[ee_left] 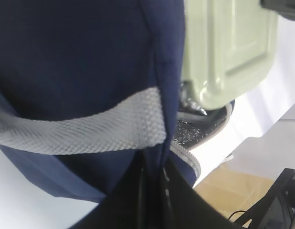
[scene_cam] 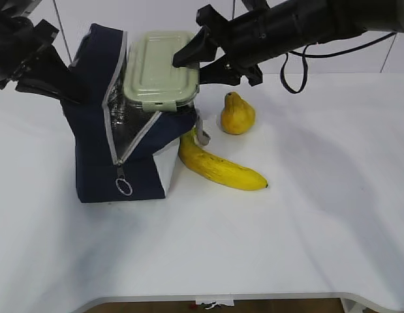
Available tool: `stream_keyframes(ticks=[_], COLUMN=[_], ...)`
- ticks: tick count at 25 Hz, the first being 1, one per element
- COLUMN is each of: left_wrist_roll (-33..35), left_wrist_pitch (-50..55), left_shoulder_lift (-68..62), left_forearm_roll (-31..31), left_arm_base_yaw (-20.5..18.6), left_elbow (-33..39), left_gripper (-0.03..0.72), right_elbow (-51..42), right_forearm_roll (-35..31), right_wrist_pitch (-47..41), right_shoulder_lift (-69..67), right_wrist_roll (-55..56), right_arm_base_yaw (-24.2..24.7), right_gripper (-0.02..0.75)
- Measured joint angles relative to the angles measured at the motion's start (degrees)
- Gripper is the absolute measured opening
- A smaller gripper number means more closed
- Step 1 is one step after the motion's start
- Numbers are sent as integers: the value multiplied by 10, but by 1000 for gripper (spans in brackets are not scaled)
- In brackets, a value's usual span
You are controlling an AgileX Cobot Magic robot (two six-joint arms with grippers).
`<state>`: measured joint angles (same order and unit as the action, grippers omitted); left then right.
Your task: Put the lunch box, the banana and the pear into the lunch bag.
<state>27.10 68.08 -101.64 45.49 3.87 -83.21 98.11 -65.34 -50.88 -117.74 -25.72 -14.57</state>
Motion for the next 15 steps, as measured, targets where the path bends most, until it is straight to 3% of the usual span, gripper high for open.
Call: stream_keyframes(ticks=[15], left_wrist_roll=[23], left_wrist_pitch=[12], left_shoulder_lift=[0], left_forearm_roll=[27], left_arm_base_yaw=[-1], left_elbow=[0], left_gripper=[-6], right_elbow=[41], right_forearm_roll=[2], right_wrist_pitch=[68], right_shoulder_lift=[-54], right_wrist_roll=[-4], right_arm_base_yaw=[-82], right_gripper=[382])
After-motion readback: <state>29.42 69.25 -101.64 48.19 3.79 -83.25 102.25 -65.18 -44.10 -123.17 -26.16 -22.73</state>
